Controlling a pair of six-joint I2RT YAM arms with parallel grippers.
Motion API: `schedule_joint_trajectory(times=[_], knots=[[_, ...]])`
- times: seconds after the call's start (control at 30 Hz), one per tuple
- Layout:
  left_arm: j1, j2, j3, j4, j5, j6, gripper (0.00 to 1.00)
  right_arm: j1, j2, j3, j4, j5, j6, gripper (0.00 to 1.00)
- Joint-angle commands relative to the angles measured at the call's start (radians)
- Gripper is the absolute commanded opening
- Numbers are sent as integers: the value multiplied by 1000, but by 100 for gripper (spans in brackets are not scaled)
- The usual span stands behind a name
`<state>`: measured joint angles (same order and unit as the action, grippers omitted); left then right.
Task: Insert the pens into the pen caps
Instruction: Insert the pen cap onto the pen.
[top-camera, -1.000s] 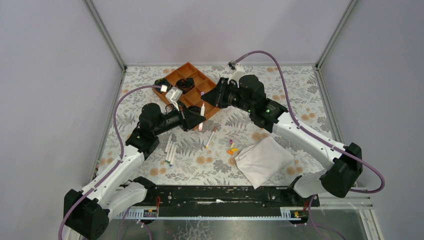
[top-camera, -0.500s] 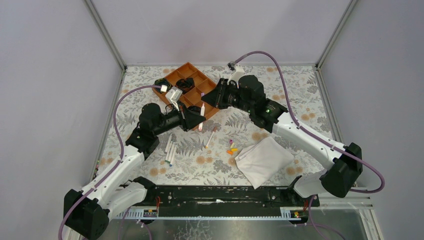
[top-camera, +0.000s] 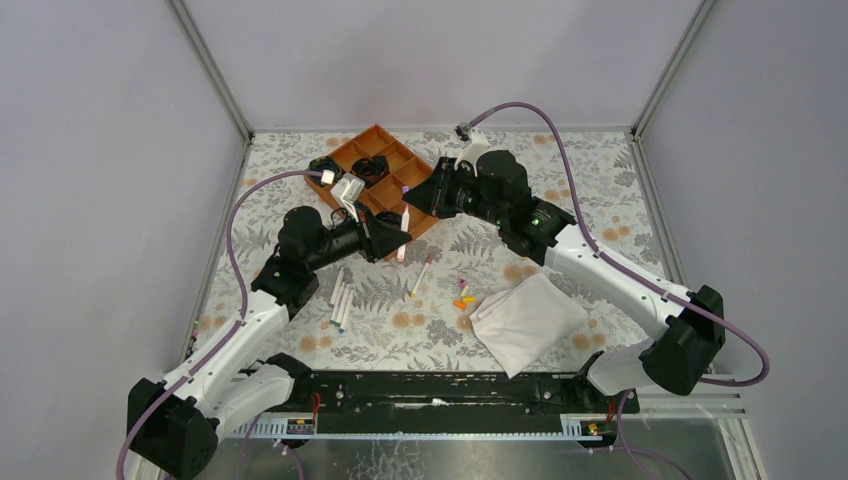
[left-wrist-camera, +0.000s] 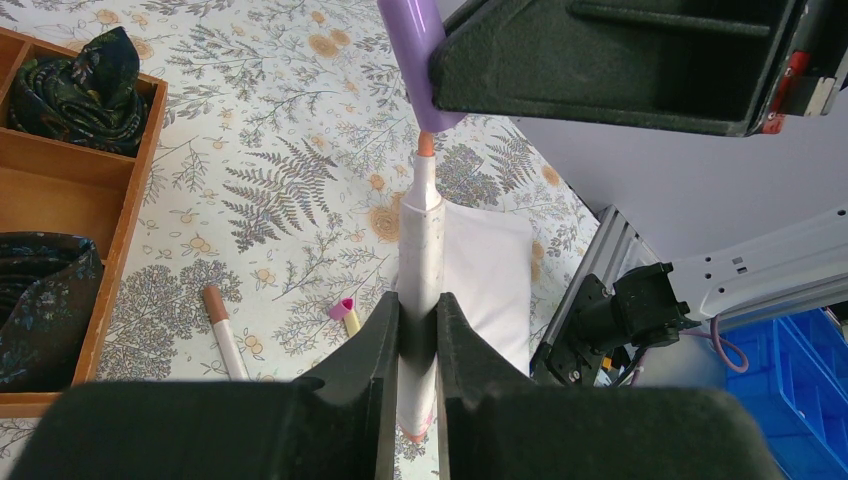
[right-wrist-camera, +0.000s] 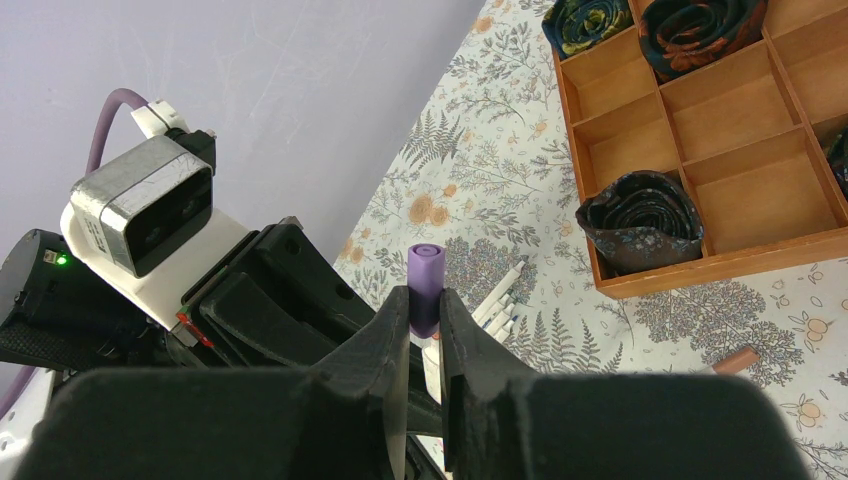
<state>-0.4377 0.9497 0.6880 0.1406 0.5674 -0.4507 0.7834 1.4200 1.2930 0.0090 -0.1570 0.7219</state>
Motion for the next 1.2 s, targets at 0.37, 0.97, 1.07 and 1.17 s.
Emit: schedule_joint_trajectory(times=[0.37, 0.97, 1.07, 1.17], knots=[[-4, -12, 27, 17, -12, 12, 0, 10, -30, 7, 13, 11, -25, 0], [-4, -12, 27, 14, -16, 10, 0, 10, -29, 0, 18, 0, -26, 0], [-4, -9, 28, 13, -22, 10, 0, 10, -30, 0, 22, -9, -27, 0], [-4, -7, 31, 13, -27, 9, 0, 10, -30, -5, 22, -13, -28, 0]])
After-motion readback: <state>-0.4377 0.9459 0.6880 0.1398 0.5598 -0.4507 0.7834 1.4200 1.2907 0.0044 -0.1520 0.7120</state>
